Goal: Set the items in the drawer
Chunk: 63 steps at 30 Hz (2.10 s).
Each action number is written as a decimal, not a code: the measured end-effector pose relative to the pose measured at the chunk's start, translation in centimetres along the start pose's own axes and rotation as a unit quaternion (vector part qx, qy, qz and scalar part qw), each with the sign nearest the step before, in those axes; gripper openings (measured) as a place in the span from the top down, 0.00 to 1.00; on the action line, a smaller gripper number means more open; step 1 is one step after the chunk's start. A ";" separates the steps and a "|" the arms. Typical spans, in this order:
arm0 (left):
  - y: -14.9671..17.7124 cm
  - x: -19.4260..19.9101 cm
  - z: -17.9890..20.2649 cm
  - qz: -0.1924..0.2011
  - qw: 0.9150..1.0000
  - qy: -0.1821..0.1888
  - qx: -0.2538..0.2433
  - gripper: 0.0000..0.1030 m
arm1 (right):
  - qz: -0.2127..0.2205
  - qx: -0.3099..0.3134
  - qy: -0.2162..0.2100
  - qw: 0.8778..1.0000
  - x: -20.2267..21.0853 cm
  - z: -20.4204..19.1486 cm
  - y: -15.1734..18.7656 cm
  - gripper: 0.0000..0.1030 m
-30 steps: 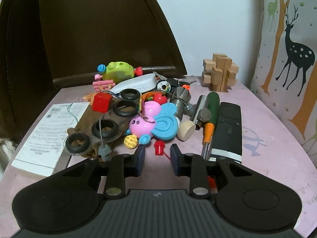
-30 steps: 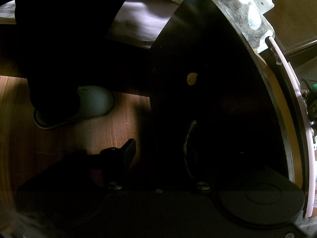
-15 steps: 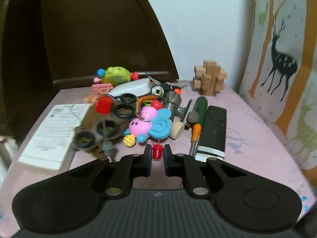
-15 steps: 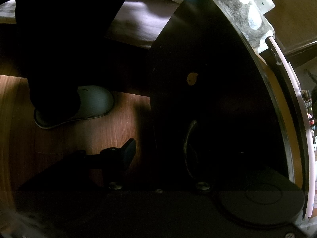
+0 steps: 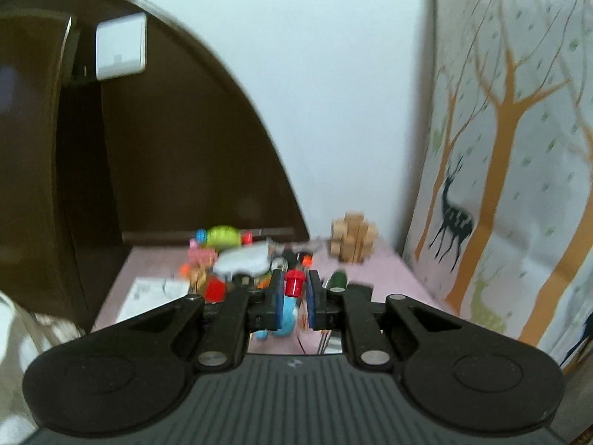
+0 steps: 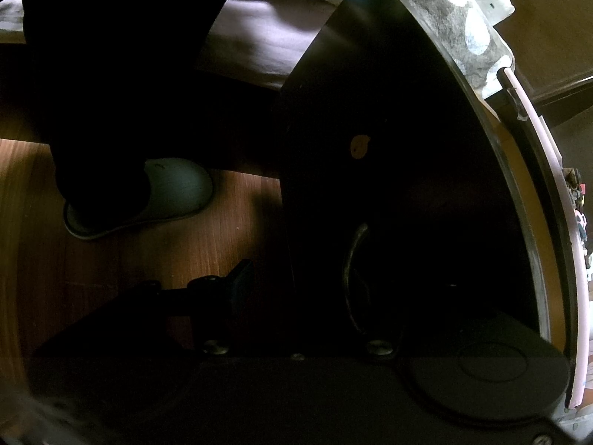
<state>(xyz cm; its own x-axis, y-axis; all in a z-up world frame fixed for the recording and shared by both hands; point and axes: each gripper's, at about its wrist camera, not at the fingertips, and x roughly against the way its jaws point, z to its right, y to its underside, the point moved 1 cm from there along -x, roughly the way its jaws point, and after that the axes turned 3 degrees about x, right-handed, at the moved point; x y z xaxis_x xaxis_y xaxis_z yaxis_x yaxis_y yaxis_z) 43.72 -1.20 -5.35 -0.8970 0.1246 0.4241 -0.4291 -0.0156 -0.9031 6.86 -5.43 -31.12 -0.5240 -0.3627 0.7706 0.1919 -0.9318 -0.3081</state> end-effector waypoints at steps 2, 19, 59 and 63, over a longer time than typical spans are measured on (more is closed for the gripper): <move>-1.1 1.3 0.4 0.012 1.000 0.002 -0.006 0.90 | 0.000 0.001 0.000 1.000 0.0 0.0 0.0 0.45; -2.0 11.3 1.2 0.038 0.999 0.012 -0.019 0.90 | -0.001 0.003 0.001 1.000 -0.1 0.0 0.0 0.45; 21.8 16.4 -2.2 -0.145 0.984 0.024 0.096 0.31 | -0.022 -0.004 0.044 0.999 -0.5 -1.3 -0.1 0.44; 21.4 17.9 -3.1 -0.135 0.985 0.025 0.103 0.32 | -0.044 0.007 0.060 0.997 -0.6 -1.8 -0.6 0.48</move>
<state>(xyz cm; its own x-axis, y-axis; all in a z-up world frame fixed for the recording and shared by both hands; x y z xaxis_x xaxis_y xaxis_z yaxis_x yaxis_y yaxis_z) 18.79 3.79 -17.30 -0.7434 0.2006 0.6381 -0.6680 -0.1747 -0.7233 5.58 -4.65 -32.35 -0.6348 -0.2756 0.7218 0.1513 -0.9605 -0.2337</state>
